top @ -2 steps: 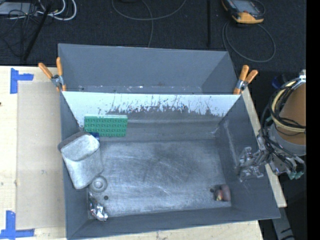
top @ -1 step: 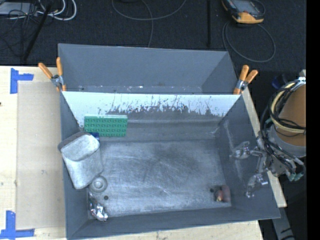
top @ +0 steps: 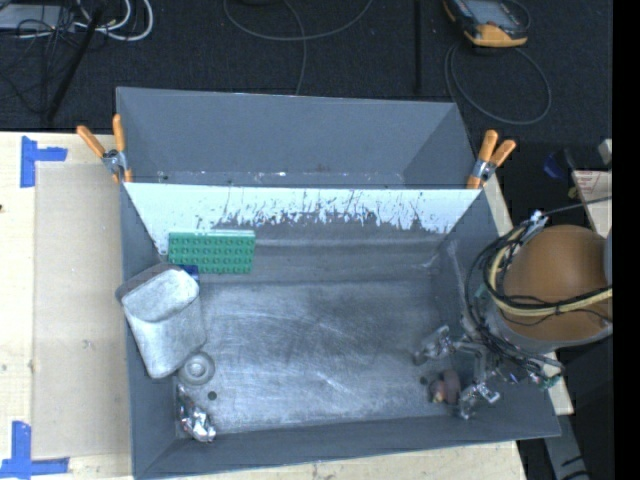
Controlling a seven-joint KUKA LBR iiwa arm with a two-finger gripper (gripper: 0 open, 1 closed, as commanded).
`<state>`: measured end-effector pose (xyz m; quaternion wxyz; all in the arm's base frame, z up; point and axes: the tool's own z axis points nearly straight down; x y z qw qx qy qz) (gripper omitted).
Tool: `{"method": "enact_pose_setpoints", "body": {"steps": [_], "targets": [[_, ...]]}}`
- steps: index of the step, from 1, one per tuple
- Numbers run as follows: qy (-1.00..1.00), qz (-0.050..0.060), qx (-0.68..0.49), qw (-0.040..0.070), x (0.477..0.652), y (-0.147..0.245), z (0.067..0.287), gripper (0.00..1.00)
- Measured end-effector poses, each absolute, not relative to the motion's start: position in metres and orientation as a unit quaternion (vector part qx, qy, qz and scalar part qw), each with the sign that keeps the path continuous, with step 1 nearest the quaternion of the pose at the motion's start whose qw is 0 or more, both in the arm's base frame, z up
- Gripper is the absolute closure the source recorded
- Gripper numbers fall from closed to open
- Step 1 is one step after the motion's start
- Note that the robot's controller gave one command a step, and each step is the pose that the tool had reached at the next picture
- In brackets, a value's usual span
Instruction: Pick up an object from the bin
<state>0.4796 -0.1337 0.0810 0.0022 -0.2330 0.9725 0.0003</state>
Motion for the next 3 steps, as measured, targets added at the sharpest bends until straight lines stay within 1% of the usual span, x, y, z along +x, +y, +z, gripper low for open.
{"method": "enact_pose_setpoints", "body": {"steps": [1, 2, 3], "targets": [[0.972, 0.001, -0.234, 0.0, 0.479, -0.133, 0.082, 1.0], [0.937, 0.001, -0.35, 0.002, 0.521, -0.095, 0.104, 1.0], [0.903, -0.002, -0.43, 0.004, 0.524, -0.084, 0.254, 1.0]]}}
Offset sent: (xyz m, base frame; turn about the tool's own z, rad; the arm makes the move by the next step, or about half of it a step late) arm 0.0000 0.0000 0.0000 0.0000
